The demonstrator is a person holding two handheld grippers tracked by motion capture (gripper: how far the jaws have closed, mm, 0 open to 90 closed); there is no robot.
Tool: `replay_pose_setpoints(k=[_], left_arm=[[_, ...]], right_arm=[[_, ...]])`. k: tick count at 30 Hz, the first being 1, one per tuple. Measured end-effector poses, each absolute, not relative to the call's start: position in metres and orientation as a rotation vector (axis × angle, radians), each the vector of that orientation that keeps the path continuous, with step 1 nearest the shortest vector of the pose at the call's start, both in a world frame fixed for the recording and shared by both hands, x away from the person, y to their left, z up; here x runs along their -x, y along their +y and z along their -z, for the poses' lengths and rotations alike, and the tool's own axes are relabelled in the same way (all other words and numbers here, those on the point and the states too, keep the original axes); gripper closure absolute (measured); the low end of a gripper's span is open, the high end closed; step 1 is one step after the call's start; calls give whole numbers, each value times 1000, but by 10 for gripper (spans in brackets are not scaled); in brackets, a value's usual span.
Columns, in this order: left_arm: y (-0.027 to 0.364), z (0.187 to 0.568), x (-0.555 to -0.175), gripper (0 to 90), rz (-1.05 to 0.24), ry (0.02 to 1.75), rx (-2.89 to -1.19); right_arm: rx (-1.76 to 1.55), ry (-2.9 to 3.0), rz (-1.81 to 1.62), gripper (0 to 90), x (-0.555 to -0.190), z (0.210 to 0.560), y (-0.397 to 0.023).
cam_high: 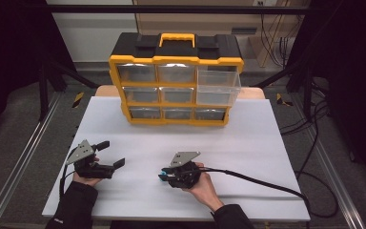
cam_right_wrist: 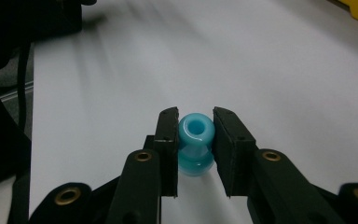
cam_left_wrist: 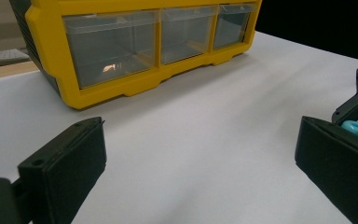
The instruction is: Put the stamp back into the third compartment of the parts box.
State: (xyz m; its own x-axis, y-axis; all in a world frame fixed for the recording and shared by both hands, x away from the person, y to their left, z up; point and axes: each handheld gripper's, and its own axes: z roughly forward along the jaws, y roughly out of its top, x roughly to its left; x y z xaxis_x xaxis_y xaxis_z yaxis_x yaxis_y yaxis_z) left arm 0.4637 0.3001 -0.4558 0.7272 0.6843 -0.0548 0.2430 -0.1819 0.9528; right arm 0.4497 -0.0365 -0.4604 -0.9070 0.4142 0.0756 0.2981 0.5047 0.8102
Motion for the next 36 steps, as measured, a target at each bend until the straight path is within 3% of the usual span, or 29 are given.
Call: replay_pose_setpoints(k=[36], left_arm=[[299,456,-464,19,-463,738,-1757]], right_arm=[[-598,2525,-1430,721,-446,428,-54]])
